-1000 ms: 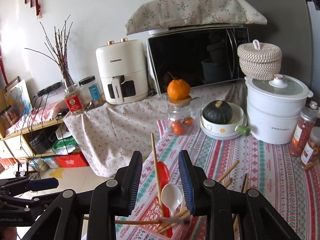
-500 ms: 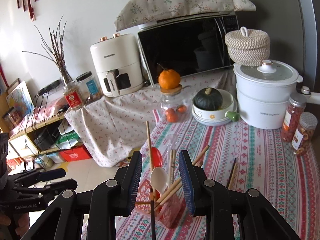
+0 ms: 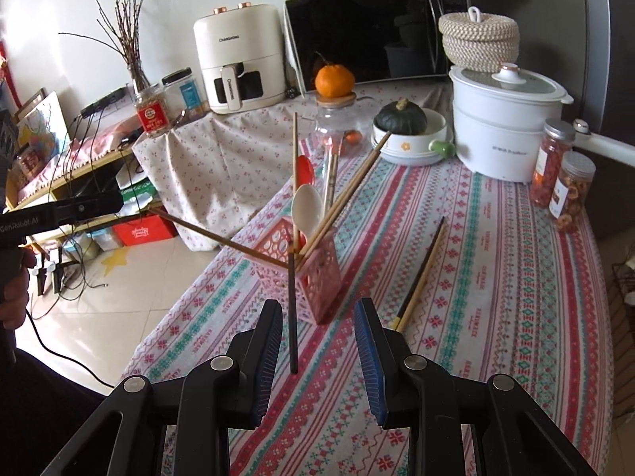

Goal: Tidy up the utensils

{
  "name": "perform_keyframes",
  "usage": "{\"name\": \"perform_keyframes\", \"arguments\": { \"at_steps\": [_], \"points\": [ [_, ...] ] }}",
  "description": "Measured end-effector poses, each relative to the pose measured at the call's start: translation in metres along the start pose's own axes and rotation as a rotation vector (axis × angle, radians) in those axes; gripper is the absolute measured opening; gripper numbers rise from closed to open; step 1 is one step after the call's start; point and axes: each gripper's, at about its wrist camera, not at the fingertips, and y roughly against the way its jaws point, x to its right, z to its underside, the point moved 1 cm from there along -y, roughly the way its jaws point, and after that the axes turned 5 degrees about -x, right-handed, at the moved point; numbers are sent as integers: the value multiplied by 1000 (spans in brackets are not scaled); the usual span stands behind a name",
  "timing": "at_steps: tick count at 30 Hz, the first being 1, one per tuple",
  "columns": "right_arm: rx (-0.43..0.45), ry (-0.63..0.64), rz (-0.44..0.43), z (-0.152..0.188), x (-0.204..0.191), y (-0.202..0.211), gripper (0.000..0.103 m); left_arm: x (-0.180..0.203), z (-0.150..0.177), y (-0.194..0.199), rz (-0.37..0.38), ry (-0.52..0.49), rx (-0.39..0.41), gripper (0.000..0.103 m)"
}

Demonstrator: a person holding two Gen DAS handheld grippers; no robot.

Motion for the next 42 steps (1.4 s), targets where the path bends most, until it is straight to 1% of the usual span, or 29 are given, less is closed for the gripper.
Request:
{"name": "perform_keyframes", "arguments": {
  "at_steps": [4, 8, 9, 11, 14, 18, 21, 25, 28, 32, 36, 38, 42],
  "points": [
    [7, 31, 9, 22, -14, -6, 35, 5, 12, 1, 17, -18, -13, 68],
    [5, 27, 9, 22, -14, -14, 33, 13, 20, -1, 32, -57, -32, 68],
    [8, 21, 8, 21, -12, -15, 31, 15, 21, -2, 30, -67, -35, 68],
    [11, 13, 10, 19, -10, -17, 20, 18, 22, -3, 28, -80, -38, 68],
    [3, 16, 8, 18, -10, -22, 10, 19, 22, -3, 35, -85, -39, 68],
    [22, 39, 9, 16, -15, -20, 5, 18, 21, -3, 33, -85, -36, 68],
    [33, 52, -2, 9, -19, -15, 4, 16, 20, -2, 30, -75, -29, 68],
    [57, 67, -8, -15, -24, -6, 4, 11, 17, -1, 25, -56, -17, 68],
    [79, 91, -11, -44, -32, -1, 4, 8, 15, -1, 23, -46, -14, 68],
    [77, 128, -7, -86, -43, -6, 4, 6, 14, 0, 21, -41, -5, 68],
    [49, 125, -16, -123, -49, -20, 4, 5, 14, 1, 12, -46, 4, 68],
    [16, 100, -33, -138, -49, -32, 4, 5, 15, 1, 9, -50, 7, 68],
    [-51, 50, -18, -156, -47, -59, 4, 7, 15, 1, 16, -60, 2, 68]
  ]
}}
